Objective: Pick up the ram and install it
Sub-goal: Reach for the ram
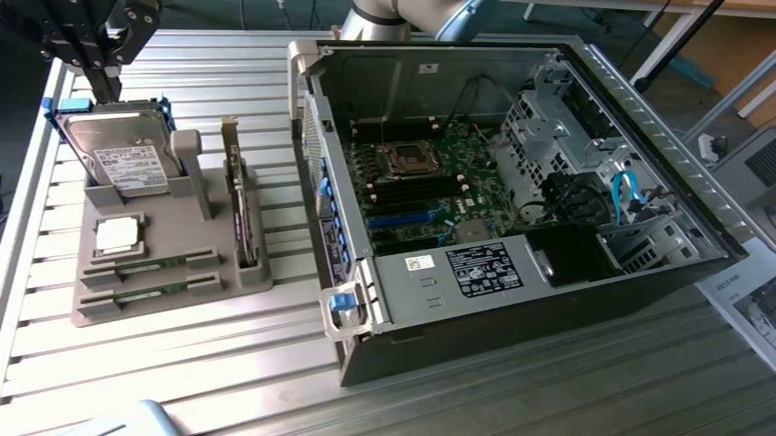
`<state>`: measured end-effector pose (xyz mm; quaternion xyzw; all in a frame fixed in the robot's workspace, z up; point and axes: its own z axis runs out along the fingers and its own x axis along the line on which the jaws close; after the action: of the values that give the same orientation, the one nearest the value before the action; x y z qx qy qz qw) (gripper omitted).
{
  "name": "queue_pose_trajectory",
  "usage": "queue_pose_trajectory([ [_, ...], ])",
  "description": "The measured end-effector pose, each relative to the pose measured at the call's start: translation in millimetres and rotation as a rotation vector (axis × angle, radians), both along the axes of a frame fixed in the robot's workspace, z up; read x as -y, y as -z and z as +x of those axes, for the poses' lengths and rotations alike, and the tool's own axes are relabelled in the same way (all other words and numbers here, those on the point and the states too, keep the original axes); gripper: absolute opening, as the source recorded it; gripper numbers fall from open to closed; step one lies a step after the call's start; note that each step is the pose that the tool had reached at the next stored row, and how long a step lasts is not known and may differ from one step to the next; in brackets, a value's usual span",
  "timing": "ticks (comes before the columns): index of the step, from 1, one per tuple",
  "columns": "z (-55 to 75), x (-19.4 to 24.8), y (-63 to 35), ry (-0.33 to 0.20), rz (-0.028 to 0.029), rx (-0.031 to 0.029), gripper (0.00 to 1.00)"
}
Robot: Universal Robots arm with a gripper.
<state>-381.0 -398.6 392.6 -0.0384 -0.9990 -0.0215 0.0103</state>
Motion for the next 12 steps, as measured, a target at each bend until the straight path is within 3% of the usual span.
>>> queue_pose_trajectory([
  [7, 0.0, 3.3, 0.0, 0.0, -0.0001, 0.0, 0.1],
  [12, -0.1, 17.9, 0.0, 0.0, -0.0001, 0.0, 0.1],
])
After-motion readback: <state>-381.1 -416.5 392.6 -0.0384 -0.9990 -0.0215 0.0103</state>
